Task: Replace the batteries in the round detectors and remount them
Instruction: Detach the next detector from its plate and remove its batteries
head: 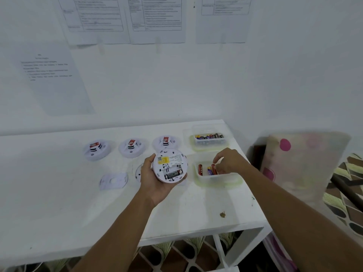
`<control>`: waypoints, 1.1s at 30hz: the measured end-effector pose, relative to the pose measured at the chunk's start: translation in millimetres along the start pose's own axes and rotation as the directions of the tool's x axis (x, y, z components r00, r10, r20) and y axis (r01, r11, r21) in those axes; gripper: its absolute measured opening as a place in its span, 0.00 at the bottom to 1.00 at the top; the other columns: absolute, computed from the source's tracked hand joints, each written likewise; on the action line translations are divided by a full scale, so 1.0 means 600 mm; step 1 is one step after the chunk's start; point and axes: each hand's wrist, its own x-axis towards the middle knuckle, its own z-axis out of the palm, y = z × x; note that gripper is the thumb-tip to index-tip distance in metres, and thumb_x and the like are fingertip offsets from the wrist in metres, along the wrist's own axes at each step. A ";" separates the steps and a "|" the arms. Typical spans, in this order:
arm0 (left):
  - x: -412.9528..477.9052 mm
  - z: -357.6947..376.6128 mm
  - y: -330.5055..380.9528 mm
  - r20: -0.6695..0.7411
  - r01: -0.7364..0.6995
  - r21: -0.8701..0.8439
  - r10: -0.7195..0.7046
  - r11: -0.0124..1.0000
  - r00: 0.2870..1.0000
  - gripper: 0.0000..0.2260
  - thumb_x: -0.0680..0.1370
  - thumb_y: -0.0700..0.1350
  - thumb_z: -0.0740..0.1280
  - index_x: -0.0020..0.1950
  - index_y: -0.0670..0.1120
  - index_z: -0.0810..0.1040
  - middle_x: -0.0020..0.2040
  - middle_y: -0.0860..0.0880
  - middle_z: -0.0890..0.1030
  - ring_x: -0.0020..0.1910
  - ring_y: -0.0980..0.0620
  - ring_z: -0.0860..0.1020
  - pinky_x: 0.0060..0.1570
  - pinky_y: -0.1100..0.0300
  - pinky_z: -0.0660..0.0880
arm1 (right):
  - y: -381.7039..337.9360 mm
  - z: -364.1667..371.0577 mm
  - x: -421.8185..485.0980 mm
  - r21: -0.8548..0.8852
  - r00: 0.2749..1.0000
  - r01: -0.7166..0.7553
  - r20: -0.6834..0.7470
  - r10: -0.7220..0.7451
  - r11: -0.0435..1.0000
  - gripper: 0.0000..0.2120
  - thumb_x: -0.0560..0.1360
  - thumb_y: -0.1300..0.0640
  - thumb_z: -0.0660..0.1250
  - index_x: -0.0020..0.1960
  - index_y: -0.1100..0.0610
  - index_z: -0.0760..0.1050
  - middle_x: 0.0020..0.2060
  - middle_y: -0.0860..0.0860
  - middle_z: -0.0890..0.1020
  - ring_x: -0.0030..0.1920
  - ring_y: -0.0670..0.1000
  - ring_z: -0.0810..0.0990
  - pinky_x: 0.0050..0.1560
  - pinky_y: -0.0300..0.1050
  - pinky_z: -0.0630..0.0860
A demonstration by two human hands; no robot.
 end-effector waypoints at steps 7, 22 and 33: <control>0.007 -0.005 0.005 0.007 0.008 -0.004 -0.008 1.000 1.000 0.29 0.78 0.57 0.60 0.75 0.45 0.68 0.72 0.38 0.72 0.67 0.38 0.72 0.63 0.42 0.71 | -0.007 0.007 0.004 0.150 0.998 -0.037 0.046 0.030 0.988 0.08 0.68 0.70 0.72 0.45 0.60 0.81 0.36 0.60 0.85 0.37 0.57 0.86 0.43 0.49 0.84; 0.010 0.027 0.010 -0.047 -0.129 0.013 0.129 0.992 0.990 0.26 0.79 0.58 0.58 0.70 0.43 0.74 0.67 0.37 0.77 0.64 0.39 0.75 0.65 0.46 0.68 | -0.129 0.103 -0.120 0.225 0.869 0.443 -0.345 -0.354 0.868 0.05 0.72 0.61 0.72 0.43 0.53 0.83 0.41 0.45 0.81 0.35 0.37 0.79 0.38 0.26 0.72; 0.023 0.017 0.002 -0.090 -0.224 0.116 0.234 0.968 0.968 0.22 0.81 0.58 0.55 0.61 0.45 0.81 0.59 0.40 0.82 0.56 0.43 0.79 0.55 0.49 0.73 | -0.138 0.129 -0.126 0.610 0.978 0.191 -0.188 -0.094 0.769 0.09 0.76 0.64 0.65 0.46 0.54 0.82 0.44 0.51 0.84 0.47 0.51 0.82 0.49 0.46 0.81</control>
